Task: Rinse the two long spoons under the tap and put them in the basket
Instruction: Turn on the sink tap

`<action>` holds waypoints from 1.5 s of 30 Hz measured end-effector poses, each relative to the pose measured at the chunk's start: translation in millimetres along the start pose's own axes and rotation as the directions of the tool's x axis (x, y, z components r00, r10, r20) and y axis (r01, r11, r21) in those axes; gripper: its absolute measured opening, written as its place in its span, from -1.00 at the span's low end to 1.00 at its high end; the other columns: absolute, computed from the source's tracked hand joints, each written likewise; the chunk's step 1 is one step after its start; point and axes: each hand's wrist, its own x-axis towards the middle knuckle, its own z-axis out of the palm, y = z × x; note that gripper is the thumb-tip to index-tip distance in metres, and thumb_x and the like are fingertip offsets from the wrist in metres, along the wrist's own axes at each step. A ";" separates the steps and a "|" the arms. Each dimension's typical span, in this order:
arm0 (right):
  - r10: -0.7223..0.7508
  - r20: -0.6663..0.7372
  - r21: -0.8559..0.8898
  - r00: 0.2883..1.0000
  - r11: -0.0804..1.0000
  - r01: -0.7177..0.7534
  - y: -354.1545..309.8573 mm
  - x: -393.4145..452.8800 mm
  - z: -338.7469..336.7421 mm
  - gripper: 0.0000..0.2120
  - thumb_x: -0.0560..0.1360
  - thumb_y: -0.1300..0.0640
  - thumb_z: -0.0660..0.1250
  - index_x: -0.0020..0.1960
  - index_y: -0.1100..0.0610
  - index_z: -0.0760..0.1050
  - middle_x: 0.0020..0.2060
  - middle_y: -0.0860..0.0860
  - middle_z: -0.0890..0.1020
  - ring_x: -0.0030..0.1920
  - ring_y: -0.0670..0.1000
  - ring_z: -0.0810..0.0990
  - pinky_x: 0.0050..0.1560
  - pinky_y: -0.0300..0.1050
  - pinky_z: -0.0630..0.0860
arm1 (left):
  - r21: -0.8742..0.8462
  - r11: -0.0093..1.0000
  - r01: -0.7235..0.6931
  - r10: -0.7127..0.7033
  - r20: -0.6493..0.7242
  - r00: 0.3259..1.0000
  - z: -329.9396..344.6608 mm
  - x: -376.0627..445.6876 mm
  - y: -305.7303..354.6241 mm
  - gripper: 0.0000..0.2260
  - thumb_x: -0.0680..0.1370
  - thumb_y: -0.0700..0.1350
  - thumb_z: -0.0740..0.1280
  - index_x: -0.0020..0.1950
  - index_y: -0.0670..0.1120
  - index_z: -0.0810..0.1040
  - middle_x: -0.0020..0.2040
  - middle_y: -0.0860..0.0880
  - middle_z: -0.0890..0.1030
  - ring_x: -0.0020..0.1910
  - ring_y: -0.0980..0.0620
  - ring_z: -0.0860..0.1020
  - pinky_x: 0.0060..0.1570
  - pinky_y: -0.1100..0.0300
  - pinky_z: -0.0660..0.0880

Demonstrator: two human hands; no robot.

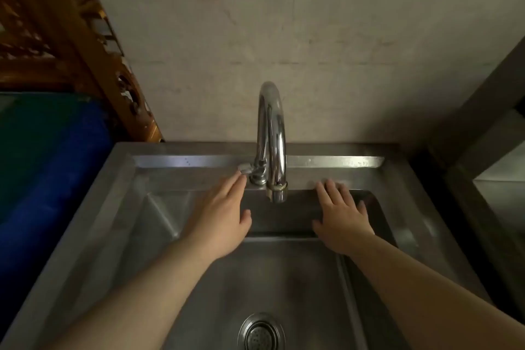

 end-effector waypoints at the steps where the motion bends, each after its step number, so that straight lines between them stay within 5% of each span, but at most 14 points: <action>1: -0.011 -0.012 -0.013 1.000 1.000 0.011 0.4 1.9 3.8 -0.13 0.49 -0.11 0.30 0.55 -0.11 -0.24 0.59 -0.07 -0.18 0.57 0.11 -0.27 0.49 0.35 -0.04 | -0.025 1.000 0.011 -0.011 0.013 1.000 5.8 1.7 -1.4 -0.38 0.57 0.06 0.24 0.58 0.03 0.10 0.58 0.11 0.13 0.45 0.03 0.32 0.34 0.08 0.39; 8: 0.016 -0.099 0.001 0.995 1.000 -0.016 -1.5 1.7 19.8 -0.07 0.45 -0.01 0.33 0.55 -0.09 -0.27 0.59 -0.07 -0.21 0.57 0.11 -0.29 0.51 0.28 0.04 | -0.064 0.996 0.062 -0.071 -0.157 0.985 32.4 2.4 -6.9 -0.52 0.57 -0.07 0.24 0.50 0.00 0.29 0.51 0.13 0.27 0.25 0.05 0.50 -0.03 0.26 0.45; 14: 0.030 -0.097 0.013 0.995 1.000 -0.029 -3.2 1.7 19.8 -0.06 0.45 0.02 0.33 0.55 -0.09 -0.28 0.59 -0.06 -0.21 0.57 0.12 -0.29 0.51 0.24 0.12 | -0.037 0.999 0.015 -0.022 -0.184 0.983 30.2 0.7 -4.7 -0.55 0.57 -0.14 0.27 0.47 -0.07 0.37 0.46 0.04 0.39 0.26 0.02 0.51 0.11 0.21 0.47; 19: 0.037 -0.094 0.038 0.995 0.999 -0.033 -3.3 2.4 19.8 -0.09 0.47 0.03 0.30 0.56 -0.10 -0.28 0.59 -0.08 -0.22 0.56 0.11 -0.30 0.48 0.15 0.17 | -0.034 0.998 -0.052 0.041 -0.271 0.962 18.7 20.4 -6.8 -0.79 0.51 -0.27 0.37 0.12 -0.22 0.65 0.08 -0.14 0.66 -0.01 -0.18 0.63 -0.03 0.01 0.55; 27: 0.033 -0.088 0.052 0.996 0.998 -0.028 -4.4 2.5 20.0 -0.11 0.48 0.03 0.28 0.57 -0.08 -0.28 0.59 -0.07 -0.23 0.56 0.11 -0.32 0.49 0.09 0.12 | 0.080 0.982 -0.172 0.189 -0.334 0.923 -1.1 36.3 -6.2 -0.83 0.40 -0.43 0.26 -0.21 -0.27 0.63 -0.32 -0.21 0.61 -0.38 -0.23 0.58 -0.34 -0.04 0.55; 32: 0.028 -0.081 0.050 0.996 0.998 -0.024 -2.9 2.4 19.0 -0.10 0.47 0.03 0.28 0.57 -0.08 -0.28 0.59 -0.07 -0.22 0.56 0.12 -0.31 0.47 0.10 0.17 | 0.045 0.990 -0.134 0.141 -0.349 0.926 -4.2 41.3 -3.8 -0.83 0.35 -0.50 0.38 -0.16 -0.29 0.65 -0.27 -0.22 0.66 -0.33 -0.24 0.62 -0.34 -0.02 0.58; 45: 0.047 -0.061 0.065 0.997 0.997 -0.043 -4.7 2.2 17.0 -0.09 0.48 0.06 0.30 0.57 -0.10 -0.28 0.59 -0.08 -0.23 0.56 0.11 -0.32 0.48 0.15 0.14 | -0.018 0.996 -0.087 0.077 -0.313 0.947 -9.0 45.2 -2.5 -0.86 0.47 -0.41 0.32 -0.11 -0.25 0.64 -0.18 -0.20 0.66 -0.20 -0.25 0.62 -0.21 -0.07 0.57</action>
